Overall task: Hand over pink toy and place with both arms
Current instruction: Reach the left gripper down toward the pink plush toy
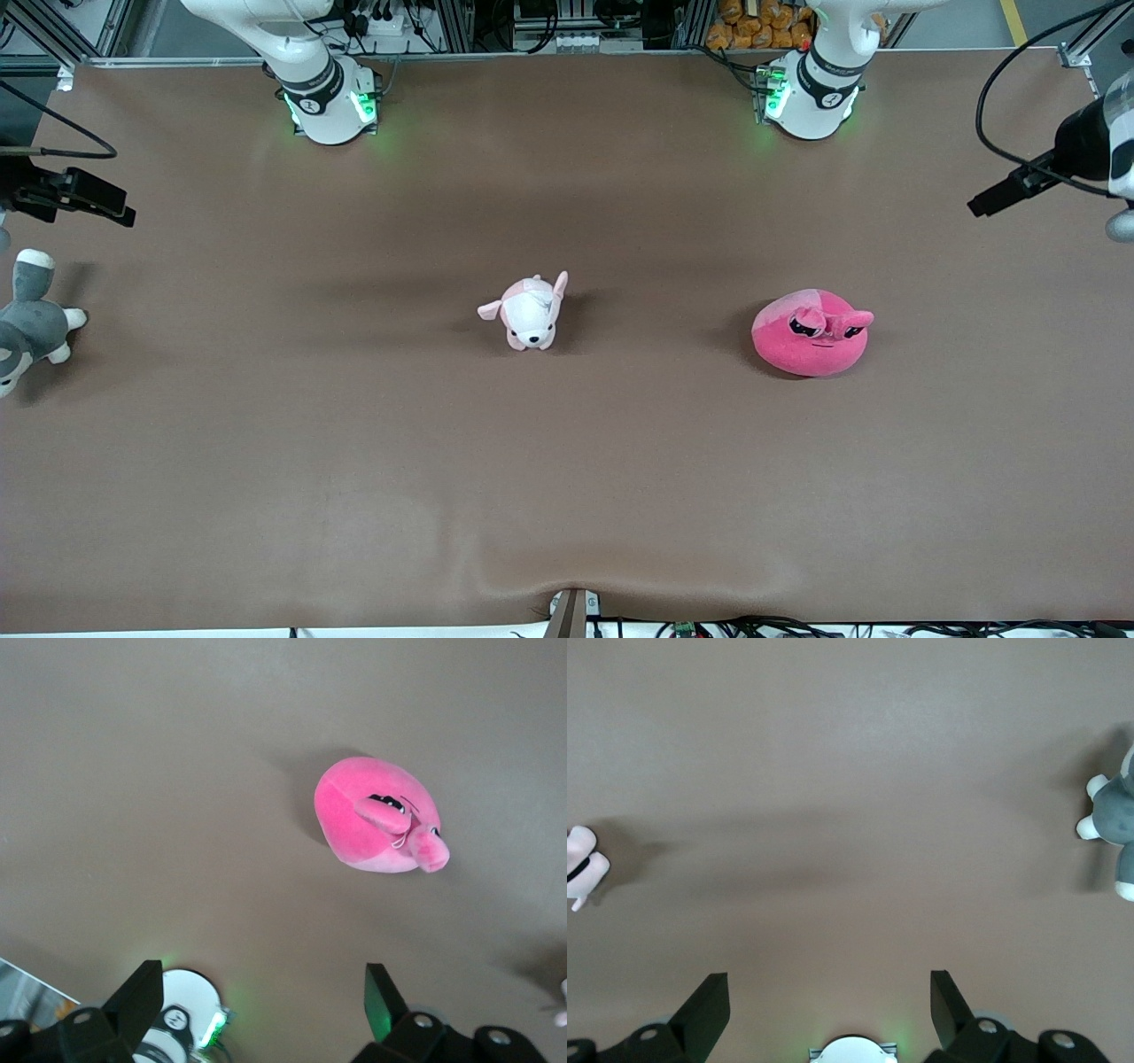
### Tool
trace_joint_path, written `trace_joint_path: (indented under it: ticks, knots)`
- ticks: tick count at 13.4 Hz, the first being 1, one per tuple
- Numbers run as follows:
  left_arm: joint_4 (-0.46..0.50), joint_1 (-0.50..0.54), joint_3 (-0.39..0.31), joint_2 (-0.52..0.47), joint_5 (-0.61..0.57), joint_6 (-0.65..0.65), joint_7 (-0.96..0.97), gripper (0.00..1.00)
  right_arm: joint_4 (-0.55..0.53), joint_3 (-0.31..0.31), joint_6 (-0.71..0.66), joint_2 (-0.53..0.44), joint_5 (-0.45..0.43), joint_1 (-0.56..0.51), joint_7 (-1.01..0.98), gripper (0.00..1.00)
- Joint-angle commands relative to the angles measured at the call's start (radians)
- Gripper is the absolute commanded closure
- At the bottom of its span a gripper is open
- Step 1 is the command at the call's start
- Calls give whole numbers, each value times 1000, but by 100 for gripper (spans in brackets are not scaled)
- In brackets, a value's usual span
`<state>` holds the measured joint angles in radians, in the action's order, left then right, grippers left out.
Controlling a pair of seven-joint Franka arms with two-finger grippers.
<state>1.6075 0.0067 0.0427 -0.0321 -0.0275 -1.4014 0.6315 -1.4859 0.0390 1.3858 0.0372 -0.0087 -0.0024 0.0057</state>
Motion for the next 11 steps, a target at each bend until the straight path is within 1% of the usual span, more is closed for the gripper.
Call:
trace_joint_path:
  ticks: [1,4,6,7,11]
  knots:
    - [0,6,3,29,95,-40,226,0,36,-8,-7,21,-19,-18,-40,0]
    - [0,-1,6,67,106,-88,484,0,30,-7,-42,12,-13,-41,-38,0]
    - [29,9,5,71,168,-155,618,0,29,-5,-33,16,-20,-42,-39,0]
    - [49,10,5,70,181,-194,676,0,36,-7,-22,20,-10,-45,-50,0]
    - [118,10,5,78,185,-316,767,0,39,-10,-14,30,-19,-40,-89,0]
